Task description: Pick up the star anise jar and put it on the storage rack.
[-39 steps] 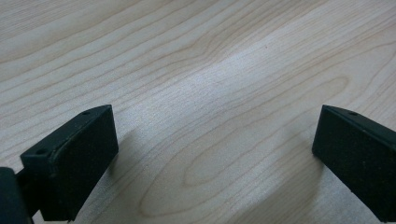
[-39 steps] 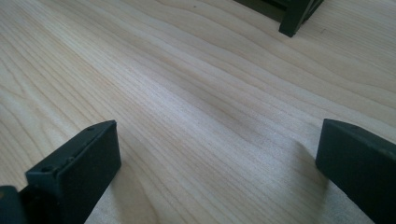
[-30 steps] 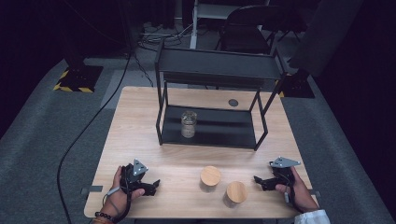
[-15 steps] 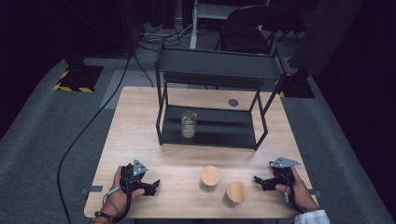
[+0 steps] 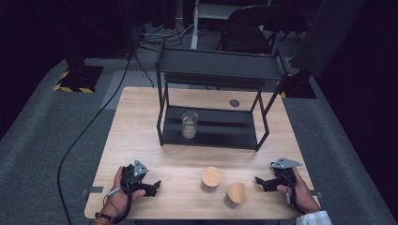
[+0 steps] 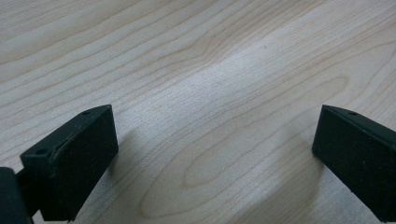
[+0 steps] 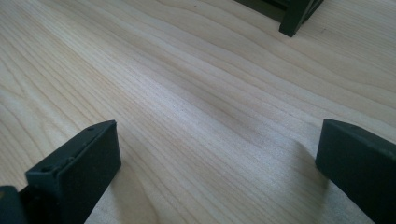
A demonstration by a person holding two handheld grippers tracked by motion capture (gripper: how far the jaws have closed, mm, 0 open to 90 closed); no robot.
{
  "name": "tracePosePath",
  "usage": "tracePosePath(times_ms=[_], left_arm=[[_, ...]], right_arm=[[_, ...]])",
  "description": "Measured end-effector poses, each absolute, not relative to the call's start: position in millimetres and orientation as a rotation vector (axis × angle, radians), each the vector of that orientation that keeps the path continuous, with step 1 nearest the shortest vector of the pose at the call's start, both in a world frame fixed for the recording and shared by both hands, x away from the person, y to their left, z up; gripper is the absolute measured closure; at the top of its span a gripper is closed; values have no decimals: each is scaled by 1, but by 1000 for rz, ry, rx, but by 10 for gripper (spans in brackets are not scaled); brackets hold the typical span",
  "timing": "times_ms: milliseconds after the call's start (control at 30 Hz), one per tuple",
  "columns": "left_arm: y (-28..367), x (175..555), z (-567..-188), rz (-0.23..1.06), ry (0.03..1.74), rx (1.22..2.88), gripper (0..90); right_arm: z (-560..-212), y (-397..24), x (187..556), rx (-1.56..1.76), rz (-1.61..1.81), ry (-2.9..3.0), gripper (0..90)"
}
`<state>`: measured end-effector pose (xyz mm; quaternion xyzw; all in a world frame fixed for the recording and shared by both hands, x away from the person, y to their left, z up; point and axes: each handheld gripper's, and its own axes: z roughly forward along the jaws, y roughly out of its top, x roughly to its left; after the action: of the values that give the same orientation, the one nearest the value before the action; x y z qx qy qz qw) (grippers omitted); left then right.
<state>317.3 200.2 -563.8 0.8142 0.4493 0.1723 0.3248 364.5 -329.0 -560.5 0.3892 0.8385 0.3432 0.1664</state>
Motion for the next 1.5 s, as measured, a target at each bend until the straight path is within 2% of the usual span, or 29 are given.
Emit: tracePosePath(times_ms=[667,1033,1500], left_arm=[[200,317,-564,451,1177,2135,0],[200,318,-564,451,1175,2136,0],[200,318,-564,451,1176,2136,0]], right_arm=[[-532,-325,355,1090,896,2384,12],[-505,-318,340,1024,960,2335,12],[-489,-305,330,993,1046,2363,12]])
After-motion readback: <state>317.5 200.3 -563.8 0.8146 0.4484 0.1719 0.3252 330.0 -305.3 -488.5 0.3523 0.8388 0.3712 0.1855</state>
